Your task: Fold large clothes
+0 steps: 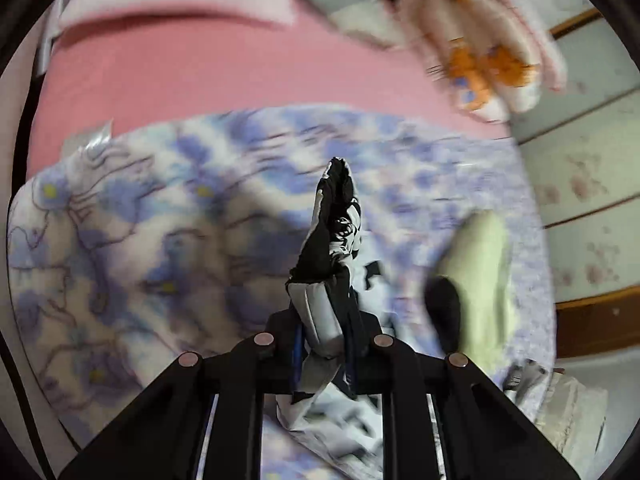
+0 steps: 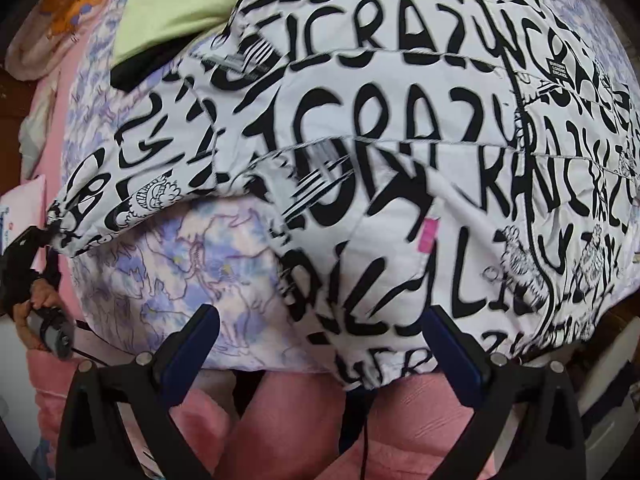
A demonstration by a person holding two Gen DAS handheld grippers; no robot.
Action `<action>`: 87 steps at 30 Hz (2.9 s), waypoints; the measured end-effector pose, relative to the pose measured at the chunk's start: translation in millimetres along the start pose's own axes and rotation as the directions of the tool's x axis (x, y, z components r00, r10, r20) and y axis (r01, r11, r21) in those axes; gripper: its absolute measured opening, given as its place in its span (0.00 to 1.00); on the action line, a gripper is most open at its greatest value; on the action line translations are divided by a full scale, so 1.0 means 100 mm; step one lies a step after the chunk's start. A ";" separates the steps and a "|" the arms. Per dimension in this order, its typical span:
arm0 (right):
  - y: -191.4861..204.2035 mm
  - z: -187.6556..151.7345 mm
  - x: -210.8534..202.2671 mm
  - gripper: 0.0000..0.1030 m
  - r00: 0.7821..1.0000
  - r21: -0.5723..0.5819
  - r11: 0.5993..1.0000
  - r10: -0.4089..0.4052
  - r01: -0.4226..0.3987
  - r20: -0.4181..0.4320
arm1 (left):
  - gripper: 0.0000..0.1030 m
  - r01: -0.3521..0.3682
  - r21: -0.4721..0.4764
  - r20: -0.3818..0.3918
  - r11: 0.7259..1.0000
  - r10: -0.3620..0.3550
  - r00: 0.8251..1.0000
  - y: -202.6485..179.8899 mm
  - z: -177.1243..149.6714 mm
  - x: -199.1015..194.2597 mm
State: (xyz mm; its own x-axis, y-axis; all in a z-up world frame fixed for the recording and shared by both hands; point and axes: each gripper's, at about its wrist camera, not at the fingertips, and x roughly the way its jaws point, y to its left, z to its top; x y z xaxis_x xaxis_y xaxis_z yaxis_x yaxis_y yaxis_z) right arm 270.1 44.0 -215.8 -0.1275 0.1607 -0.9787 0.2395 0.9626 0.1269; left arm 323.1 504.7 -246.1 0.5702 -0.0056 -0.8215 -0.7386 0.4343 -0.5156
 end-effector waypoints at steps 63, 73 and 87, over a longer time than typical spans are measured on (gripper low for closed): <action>-3.13 1.60 0.44 0.78 0.875 0.079 0.909 0.365 -0.408 0.317 | 0.85 -0.035 0.720 -0.163 0.693 0.218 0.962 -2.43 -3.62 0.14; -3.02 1.85 0.44 0.24 0.868 0.131 0.907 0.329 -0.400 0.372 | 0.85 -0.208 0.713 -0.119 0.670 0.408 0.905 -1.37 -3.39 0.30; -2.82 1.76 -0.14 0.08 0.798 0.018 0.913 0.346 -0.407 0.493 | 0.47 -0.161 0.789 -0.109 0.593 0.392 0.913 -1.42 -3.43 0.71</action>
State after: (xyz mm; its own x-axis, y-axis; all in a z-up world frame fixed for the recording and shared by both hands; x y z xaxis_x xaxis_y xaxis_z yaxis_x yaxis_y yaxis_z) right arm 373.6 -268.4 -266.8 0.4553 0.3540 -0.8170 0.2876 0.8099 0.5112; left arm 345.2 133.8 -314.5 0.1918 0.0674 -0.9791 -0.2456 0.9692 0.0186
